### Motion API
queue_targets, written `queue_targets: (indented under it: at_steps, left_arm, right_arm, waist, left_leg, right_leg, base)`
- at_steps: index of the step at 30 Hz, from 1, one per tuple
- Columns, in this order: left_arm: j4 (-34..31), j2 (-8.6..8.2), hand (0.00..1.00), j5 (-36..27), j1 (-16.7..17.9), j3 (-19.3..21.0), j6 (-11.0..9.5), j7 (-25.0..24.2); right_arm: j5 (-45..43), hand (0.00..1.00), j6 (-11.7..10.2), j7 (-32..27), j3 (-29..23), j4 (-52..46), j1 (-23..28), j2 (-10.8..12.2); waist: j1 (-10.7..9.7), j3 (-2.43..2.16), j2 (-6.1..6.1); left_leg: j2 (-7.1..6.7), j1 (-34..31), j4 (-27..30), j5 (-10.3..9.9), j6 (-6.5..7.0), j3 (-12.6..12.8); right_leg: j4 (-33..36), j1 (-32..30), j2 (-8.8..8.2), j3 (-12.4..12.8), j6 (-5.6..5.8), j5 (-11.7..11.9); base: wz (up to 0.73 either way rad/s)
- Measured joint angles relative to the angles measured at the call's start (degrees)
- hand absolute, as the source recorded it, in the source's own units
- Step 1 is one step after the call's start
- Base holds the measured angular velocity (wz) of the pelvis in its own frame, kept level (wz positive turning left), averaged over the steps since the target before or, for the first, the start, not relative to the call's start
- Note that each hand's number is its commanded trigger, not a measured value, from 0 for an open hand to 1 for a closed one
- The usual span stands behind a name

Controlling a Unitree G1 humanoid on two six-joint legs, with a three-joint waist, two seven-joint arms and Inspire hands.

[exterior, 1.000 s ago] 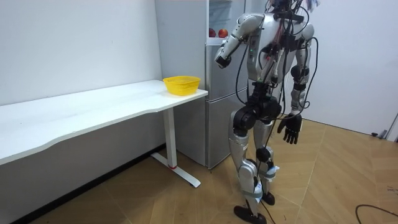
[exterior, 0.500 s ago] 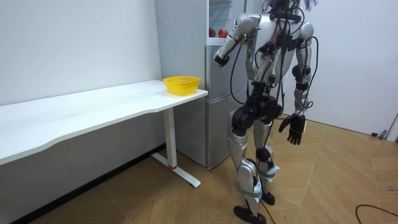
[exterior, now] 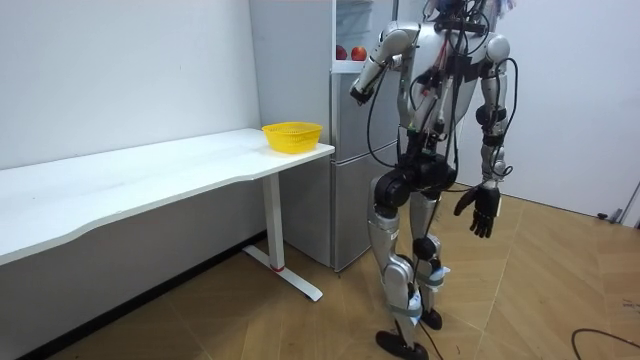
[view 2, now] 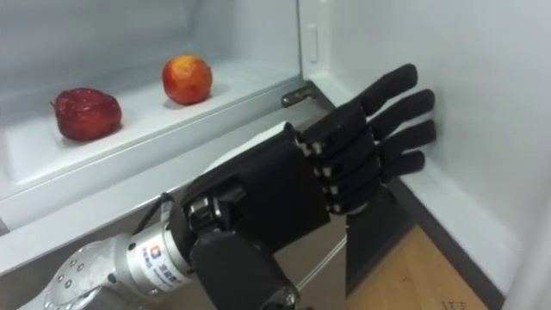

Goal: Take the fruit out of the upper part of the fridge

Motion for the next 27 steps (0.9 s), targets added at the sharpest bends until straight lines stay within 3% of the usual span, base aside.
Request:
queue_targets:
  at_steps: [7, 15, 19, 27]
  left_arm:
    - [0.67, -0.31, 0.0, -0.01, -1.23, -0.87, 0.0, 0.69]
    - [0.67, -0.83, 0.0, -0.07, -1.33, -1.4, 0.0, 2.03]
    - [0.58, -1.22, 0.0, 0.05, -1.34, -1.4, 0.0, 3.44]
    - [-1.44, -0.57, 0.0, 0.21, -1.35, 0.94, -0.01, 5.36]
  right_arm:
    - [-0.04, 0.0, 0.11, -0.3, -0.07, 0.2, 0.14, -0.34]
    - [1.38, 0.0, 0.14, -1.4, -1.15, 0.82, 0.15, -0.78]
    - [1.64, 0.0, 0.26, -1.6, -1.73, 1.38, 0.04, -0.9]
    - [1.52, 0.0, 0.18, -1.09, -1.73, 2.6, 0.26, -0.94]
  waist:
    - [-1.56, 0.22, -0.34]
    - [-2.86, 0.07, -0.1]
    - [-2.88, -0.22, 0.32]
    - [-2.53, -0.29, 0.41]
  left_leg:
    - [0.22, 0.44, -0.03, 0.0, 0.0, 0.32]
    - [0.75, 0.75, -0.03, -0.14, -0.24, 1.52]
    - [0.79, 0.78, -0.06, -0.15, -0.25, 1.49]
    - [1.12, 0.97, -0.29, -0.14, -0.26, 1.23]
  right_leg:
    - [0.68, -0.07, 0.28, 0.71, -0.01, 0.0]
    - [0.61, -0.08, 0.8, 1.55, -0.19, 0.17]
    - [0.62, -0.24, 1.15, 2.14, -0.39, 0.29]
    - [0.64, 0.05, 1.35, 1.85, -0.57, 0.39]
  base:
    - [-0.04]
    - [-0.04]
    - [-0.1]
    - [-0.01]
